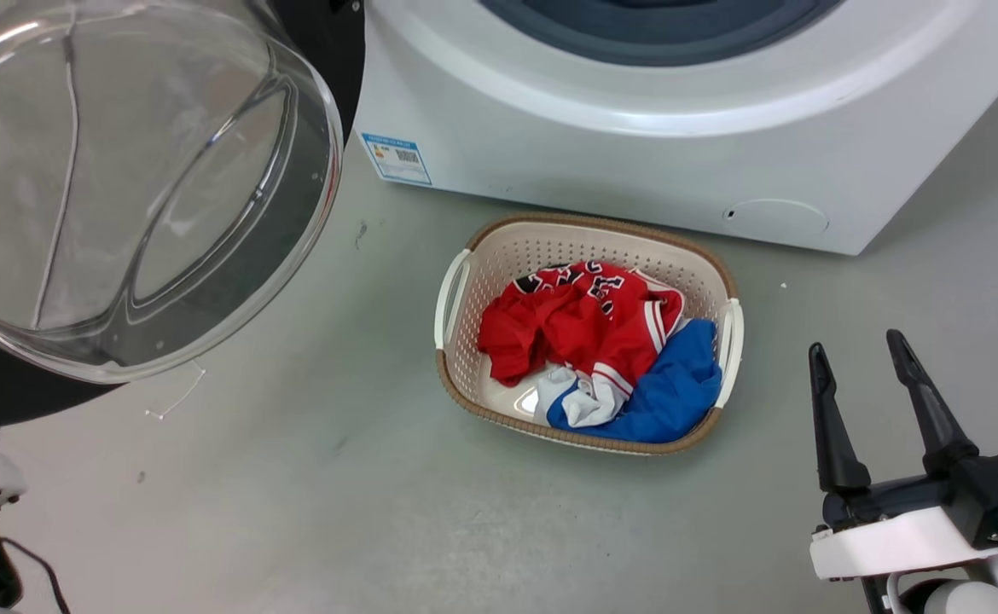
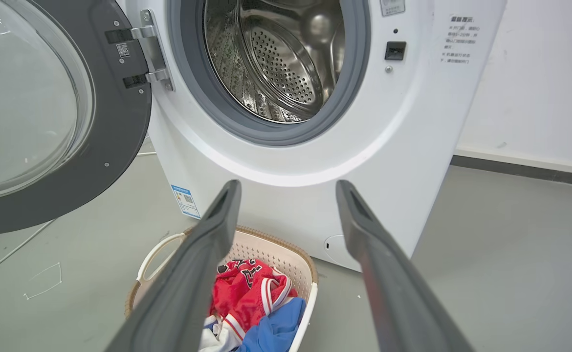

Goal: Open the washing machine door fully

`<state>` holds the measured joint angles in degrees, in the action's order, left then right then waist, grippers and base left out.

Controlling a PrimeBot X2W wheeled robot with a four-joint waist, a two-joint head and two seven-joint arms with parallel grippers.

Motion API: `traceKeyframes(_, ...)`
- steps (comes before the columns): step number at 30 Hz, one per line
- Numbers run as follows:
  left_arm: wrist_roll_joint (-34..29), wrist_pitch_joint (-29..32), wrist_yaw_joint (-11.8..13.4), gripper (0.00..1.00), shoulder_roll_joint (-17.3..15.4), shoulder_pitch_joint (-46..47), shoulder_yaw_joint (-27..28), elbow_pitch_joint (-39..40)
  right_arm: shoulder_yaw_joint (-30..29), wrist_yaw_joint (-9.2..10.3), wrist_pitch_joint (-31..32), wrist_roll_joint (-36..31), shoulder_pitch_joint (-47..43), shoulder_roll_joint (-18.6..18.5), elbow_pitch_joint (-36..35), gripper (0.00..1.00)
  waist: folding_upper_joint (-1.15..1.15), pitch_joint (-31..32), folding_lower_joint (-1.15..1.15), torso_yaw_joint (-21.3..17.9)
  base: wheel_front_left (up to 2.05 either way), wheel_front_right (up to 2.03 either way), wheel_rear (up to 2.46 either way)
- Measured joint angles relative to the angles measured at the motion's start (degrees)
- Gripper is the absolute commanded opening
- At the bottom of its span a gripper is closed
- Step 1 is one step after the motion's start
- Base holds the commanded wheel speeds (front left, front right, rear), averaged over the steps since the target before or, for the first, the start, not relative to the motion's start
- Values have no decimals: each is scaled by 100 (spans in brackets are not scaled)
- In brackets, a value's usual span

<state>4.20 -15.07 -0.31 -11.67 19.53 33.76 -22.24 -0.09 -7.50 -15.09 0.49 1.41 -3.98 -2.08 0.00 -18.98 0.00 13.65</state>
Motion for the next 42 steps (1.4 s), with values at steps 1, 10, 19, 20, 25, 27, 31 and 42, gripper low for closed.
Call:
traceKeyframes(1, -16, 0, -22, 0, -15, -41, 22, 5, 2, 0, 0, 5, -5, 13, 11, 100, 0, 43, 0, -12, 0, 0, 0)
traceKeyframes(10, -324, 0, -221, 0, 234, -541, -149, 434, -46, 0, 0, 105, -183, 87, 73, 100, 0, 595, 0, -85, 0, 0, 0)
traceKeyframes(19, -619, 0, -266, 0, 539, -1171, -712, 1210, -129, 0, 0, 367, -534, 99, 48, 100, 0, 1295, -1, -117, 0, 0, 0)
traceKeyframes(20, -645, 0, -274, 0, 554, -1245, -781, 1300, -125, 0, 0, 379, -570, 99, 44, 100, 0, 1365, 0, -121, 0, 0, 0)
traceKeyframes(25, -726, 0, -336, 0, 667, -1631, -1217, 1717, -158, 0, 0, 454, -704, 100, -10, 100, 0, 1675, 0, -160, 0, 0, 0)
traceKeyframes(27, -748, 0, -344, 0, 690, -1795, -1368, 1861, -171, 0, 0, 461, -758, 101, -30, 100, 0, 1765, -1, -207, 0, 0, 0)
traceKeyframes(31, -737, 0, -312, 0, 753, -2039, -1701, 2160, -255, 0, 0, 464, -789, 101, -109, 100, 0, 1873, -1, -359, 0, 0, 0)
traceKeyframes(42, -610, 0, -229, 0, 859, -2301, -2940, 2375, -352, 0, 0, 490, -898, 103, -223, 100, 0, 1921, -1, -732, 0, 0, 0)
